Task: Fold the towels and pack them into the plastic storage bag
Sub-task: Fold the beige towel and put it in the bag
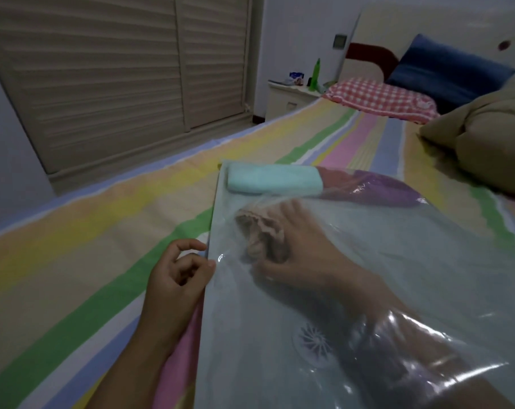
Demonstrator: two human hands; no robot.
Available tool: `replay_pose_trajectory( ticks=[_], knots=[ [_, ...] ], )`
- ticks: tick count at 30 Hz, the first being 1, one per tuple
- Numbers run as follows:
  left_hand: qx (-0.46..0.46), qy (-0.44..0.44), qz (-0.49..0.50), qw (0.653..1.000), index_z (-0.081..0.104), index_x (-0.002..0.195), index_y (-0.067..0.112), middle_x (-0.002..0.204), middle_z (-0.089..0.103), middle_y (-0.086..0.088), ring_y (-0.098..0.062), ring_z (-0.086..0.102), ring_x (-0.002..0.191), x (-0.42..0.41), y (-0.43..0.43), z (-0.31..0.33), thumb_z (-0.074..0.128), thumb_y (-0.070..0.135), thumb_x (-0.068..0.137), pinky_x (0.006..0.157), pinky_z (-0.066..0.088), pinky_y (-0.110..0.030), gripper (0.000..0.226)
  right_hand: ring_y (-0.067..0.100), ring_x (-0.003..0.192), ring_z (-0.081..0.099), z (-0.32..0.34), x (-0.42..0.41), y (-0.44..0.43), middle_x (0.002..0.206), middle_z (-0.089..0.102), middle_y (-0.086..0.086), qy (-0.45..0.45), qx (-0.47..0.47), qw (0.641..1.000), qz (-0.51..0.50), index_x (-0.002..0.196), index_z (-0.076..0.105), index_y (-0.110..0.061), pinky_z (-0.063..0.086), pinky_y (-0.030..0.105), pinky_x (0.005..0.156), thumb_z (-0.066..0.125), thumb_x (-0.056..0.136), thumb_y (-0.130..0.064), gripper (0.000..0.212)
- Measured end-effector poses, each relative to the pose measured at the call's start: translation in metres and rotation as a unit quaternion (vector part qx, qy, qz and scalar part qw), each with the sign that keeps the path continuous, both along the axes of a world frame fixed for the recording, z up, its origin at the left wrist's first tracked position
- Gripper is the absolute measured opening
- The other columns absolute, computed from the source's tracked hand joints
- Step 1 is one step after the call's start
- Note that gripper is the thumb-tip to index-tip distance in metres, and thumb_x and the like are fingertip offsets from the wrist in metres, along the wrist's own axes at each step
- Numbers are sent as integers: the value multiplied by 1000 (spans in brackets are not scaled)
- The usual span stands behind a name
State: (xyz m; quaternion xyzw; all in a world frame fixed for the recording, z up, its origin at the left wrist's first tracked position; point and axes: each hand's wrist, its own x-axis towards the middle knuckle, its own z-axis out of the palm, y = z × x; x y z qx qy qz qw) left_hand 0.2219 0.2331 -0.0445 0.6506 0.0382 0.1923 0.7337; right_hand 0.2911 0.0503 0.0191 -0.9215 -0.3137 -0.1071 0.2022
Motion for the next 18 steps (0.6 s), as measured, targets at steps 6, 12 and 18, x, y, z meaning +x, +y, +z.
replay_pose_trajectory(
  ticks=[6, 12, 18],
  knots=[
    [-6, 0, -8, 1000, 60, 91, 23, 70, 44, -36, -25, 39, 63, -1, 2, 1, 71, 34, 67, 65, 34, -39, 29, 23, 113, 50, -28, 24, 24, 118, 54, -1, 55, -124, 989, -55, 103, 52, -28, 41, 37, 98, 42, 59, -74, 64],
    [27, -15, 8, 999, 60, 87, 21, 59, 44, -19, -20, 39, 59, -1, 0, -1, 65, 14, 78, 62, 34, -34, 13, 35, 146, 0, -44, 15, 36, 160, 8, 2, 104, -176, 971, -123, 153, 2, -28, 3, 54, 116, 32, 86, -61, 80],
    [55, -5, 37, 998, 59, 89, 12, 59, 54, 2, -9, 46, 55, 2, 0, -2, 59, -3, 88, 53, 38, -18, 15, 33, 145, 9, -44, 35, 59, 160, 11, 5, 94, -137, 977, -136, 153, 12, -24, 5, 53, 115, 29, 98, -43, 61]
  ],
)
